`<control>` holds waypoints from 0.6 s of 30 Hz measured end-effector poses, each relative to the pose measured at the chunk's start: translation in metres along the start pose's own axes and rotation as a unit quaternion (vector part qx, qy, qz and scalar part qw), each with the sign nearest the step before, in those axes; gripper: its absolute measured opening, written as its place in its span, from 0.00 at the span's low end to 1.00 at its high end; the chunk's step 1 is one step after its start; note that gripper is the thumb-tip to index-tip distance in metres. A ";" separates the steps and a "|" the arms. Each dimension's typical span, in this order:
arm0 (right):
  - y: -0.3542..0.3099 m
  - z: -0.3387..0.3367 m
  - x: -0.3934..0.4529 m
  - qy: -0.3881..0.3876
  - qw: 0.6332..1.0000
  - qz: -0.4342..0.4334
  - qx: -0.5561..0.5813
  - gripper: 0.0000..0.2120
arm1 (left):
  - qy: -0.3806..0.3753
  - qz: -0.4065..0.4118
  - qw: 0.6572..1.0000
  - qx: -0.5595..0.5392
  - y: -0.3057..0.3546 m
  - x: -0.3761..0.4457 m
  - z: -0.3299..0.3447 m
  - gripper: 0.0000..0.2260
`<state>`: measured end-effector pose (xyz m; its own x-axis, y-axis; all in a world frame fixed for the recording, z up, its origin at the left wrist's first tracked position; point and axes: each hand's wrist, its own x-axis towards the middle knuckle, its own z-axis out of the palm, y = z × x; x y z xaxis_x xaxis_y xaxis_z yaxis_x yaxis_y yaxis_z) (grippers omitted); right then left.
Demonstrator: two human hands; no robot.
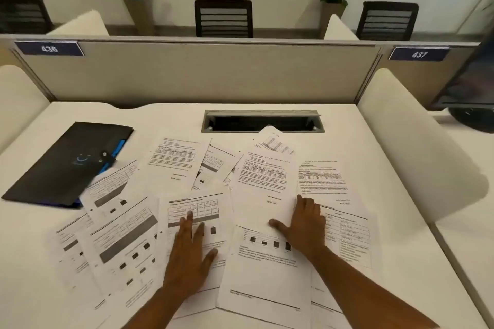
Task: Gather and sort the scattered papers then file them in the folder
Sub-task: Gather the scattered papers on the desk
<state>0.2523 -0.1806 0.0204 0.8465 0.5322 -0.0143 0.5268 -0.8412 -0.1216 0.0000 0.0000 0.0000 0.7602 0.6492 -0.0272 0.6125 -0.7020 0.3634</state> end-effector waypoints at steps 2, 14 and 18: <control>0.001 -0.001 0.000 -0.010 0.999 0.027 0.028 0.61 | -0.031 0.034 0.999 0.004 0.012 -0.005 0.008 0.37; -0.002 -0.002 0.010 -0.059 0.985 0.084 0.138 0.60 | -0.071 0.034 0.997 -0.025 0.022 -0.010 0.025 0.39; 0.000 -0.008 0.015 -0.073 0.973 0.108 0.191 0.58 | -0.070 0.024 0.996 -0.041 0.027 -0.009 0.023 0.37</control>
<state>0.2658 -0.1733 0.0283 0.9001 0.3778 -0.2171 0.2475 -0.8533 -0.4589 0.0145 -0.0316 -0.0116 0.8141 0.5648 -0.1351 0.5597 -0.7010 0.4420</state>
